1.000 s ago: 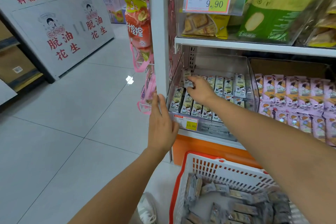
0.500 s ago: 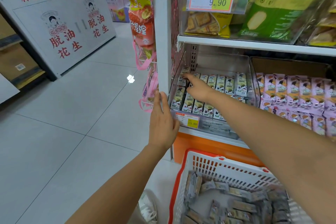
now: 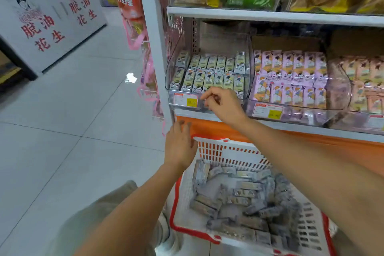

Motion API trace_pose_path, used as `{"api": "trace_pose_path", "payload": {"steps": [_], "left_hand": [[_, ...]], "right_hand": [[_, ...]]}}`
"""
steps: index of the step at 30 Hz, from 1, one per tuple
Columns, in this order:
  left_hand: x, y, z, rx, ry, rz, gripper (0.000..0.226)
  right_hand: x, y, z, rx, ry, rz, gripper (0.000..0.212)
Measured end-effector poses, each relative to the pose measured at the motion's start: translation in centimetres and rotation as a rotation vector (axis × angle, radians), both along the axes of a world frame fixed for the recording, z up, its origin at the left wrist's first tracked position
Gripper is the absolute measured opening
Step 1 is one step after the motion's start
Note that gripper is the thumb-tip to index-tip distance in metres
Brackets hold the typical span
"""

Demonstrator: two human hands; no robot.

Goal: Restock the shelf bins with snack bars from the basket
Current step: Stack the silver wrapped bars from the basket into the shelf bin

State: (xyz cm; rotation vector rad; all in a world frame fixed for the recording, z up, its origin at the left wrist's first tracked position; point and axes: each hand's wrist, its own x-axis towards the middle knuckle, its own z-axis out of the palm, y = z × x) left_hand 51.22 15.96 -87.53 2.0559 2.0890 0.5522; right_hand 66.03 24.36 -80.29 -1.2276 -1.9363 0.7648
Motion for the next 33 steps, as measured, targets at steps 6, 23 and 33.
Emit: {"api": "trace_pose_path", "payload": {"steps": [6,23,33], "left_hand": [[1.8,-5.2,-6.1,-0.284,0.050,0.039,0.059],[3.1,-9.0,-15.2,-0.233,0.055,0.176,0.078],[3.3,-8.8,-16.1,-0.218,0.119,0.216,0.078]], "right_hand": [[4.4,-5.9,-10.0,-0.267,-0.204,0.016,0.023],[10.2,-12.2,-31.0,-1.225,-0.407,-0.146,0.069],[6.1,-11.6,-36.8,-1.404,-0.043,-0.483,0.061]]}}
